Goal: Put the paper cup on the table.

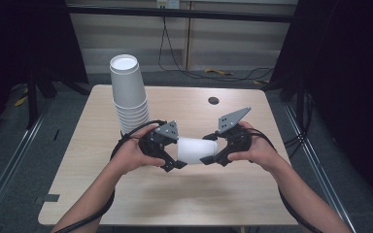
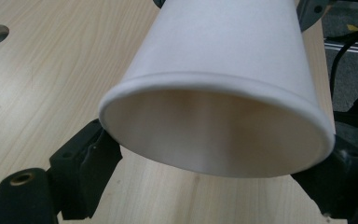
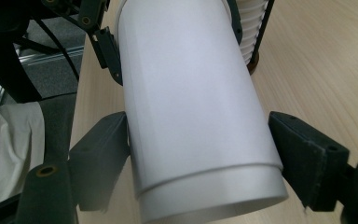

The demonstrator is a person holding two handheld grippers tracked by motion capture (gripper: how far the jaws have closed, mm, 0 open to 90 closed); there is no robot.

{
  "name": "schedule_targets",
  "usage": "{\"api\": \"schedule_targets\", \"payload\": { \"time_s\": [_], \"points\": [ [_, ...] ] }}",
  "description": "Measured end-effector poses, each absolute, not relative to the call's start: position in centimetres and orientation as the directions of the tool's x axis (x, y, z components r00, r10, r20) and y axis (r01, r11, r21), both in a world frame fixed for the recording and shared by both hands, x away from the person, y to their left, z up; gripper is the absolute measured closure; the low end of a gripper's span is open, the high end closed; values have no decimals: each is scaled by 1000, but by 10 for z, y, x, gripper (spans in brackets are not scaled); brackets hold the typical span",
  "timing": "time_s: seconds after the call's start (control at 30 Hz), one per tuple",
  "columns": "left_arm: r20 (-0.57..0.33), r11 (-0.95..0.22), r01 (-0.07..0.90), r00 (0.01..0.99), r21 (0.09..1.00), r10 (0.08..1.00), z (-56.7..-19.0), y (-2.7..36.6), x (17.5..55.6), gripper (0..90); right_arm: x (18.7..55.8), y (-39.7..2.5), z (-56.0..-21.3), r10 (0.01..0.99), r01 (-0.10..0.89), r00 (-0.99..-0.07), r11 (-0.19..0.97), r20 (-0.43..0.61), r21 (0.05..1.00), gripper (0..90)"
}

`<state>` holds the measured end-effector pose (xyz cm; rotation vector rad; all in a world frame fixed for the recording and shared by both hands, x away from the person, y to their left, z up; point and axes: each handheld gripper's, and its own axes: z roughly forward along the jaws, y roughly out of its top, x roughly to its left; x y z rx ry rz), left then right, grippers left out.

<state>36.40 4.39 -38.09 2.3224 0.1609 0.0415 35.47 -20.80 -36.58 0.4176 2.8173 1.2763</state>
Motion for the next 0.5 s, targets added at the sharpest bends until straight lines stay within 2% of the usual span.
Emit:
{"api": "schedule_targets", "payload": {
  "time_s": [0.5],
  "points": [
    [-21, -712, 109, 991, 694, 131, -386, 43, 363, 148, 353, -208, -367, 257, 239, -962, 641, 89, 729, 170]
  ]
}}
